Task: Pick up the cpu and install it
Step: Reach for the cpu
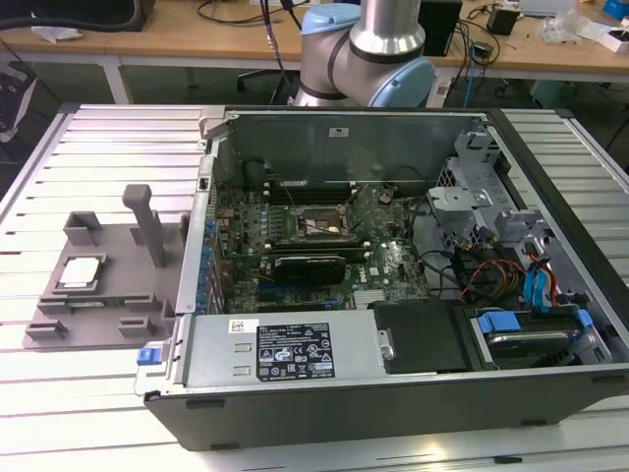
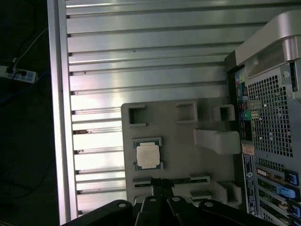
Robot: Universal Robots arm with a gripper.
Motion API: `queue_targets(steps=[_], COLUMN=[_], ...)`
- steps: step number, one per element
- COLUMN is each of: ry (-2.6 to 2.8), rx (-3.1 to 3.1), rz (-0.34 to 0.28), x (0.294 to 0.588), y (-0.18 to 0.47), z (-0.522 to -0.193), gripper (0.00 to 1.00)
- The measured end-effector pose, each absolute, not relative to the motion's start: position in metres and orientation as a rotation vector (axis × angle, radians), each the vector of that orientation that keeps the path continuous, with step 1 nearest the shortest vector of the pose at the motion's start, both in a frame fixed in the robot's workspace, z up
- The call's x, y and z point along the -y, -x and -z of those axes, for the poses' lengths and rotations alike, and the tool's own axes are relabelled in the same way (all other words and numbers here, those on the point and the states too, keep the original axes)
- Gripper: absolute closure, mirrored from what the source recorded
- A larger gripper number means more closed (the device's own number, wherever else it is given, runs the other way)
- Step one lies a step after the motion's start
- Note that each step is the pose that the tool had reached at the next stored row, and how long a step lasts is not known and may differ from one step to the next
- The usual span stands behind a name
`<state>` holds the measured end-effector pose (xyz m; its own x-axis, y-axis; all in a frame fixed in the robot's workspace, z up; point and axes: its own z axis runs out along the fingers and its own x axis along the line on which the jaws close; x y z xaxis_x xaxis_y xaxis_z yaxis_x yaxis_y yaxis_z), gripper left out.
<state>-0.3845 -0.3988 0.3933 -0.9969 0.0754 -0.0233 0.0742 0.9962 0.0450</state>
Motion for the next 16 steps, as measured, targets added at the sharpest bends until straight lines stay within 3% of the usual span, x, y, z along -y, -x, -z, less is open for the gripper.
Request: queue_targets(steps=[16], ry=[-0.117], rx=[-3.114], rz=[-0.069], x=[0.399], y=[0.404], z=[-0.393], gripper=[0.89])
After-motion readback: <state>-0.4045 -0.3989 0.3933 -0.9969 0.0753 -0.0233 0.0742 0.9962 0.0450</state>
